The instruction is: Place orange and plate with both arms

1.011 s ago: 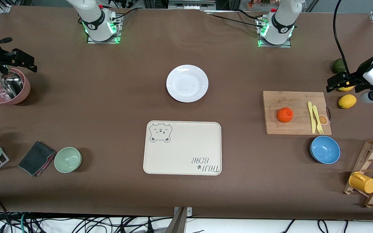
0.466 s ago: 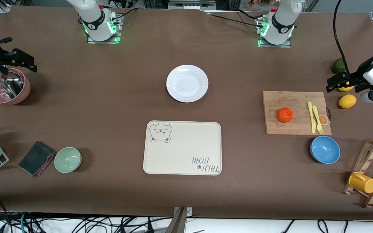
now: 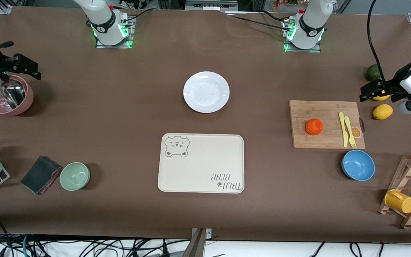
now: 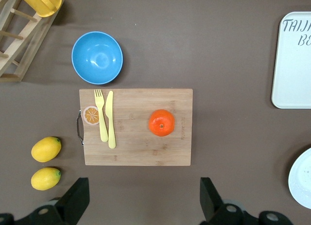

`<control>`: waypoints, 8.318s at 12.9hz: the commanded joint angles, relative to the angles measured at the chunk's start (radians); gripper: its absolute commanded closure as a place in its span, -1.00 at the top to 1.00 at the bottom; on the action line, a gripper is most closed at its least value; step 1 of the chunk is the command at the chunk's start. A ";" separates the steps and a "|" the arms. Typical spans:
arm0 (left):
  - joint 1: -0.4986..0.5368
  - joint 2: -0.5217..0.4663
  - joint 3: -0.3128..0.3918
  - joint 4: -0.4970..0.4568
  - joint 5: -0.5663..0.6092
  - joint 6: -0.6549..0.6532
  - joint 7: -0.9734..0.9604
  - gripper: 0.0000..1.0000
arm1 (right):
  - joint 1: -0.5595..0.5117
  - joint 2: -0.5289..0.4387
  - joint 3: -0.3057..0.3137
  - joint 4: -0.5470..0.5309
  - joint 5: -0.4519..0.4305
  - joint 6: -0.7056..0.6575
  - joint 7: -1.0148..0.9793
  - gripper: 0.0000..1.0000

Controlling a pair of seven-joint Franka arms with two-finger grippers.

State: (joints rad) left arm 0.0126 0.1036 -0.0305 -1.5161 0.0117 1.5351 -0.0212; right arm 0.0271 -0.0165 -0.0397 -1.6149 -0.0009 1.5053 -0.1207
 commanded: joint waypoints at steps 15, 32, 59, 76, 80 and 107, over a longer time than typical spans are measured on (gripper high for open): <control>-0.005 0.015 0.003 0.014 0.011 0.002 0.018 1.00 | -0.001 -0.020 0.001 -0.016 0.001 -0.011 -0.008 1.00; -0.003 0.015 0.003 0.016 0.011 0.002 0.018 1.00 | -0.001 -0.019 -0.002 -0.014 0.001 -0.010 -0.008 1.00; -0.014 0.280 -0.014 -0.476 0.014 0.569 0.018 1.00 | -0.003 -0.019 -0.002 -0.016 0.002 -0.011 -0.008 1.00; -0.006 0.372 -0.014 -0.510 0.016 0.691 0.017 0.33 | -0.003 -0.019 -0.003 -0.016 0.002 -0.013 -0.008 1.00; -0.006 0.372 -0.014 -0.509 0.016 0.688 0.017 -0.52 | -0.003 -0.019 -0.003 -0.016 0.002 -0.013 -0.008 1.00; -0.292 0.424 -0.678 -0.610 0.356 1.045 -1.356 -0.69 | -0.003 -0.019 -0.003 -0.014 0.002 -0.025 -0.008 1.00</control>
State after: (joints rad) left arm -0.2838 0.4464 -0.7257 -2.1722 0.2835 2.5564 -1.2958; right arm 0.0267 -0.0171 -0.0428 -1.6175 -0.0008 1.4871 -0.1207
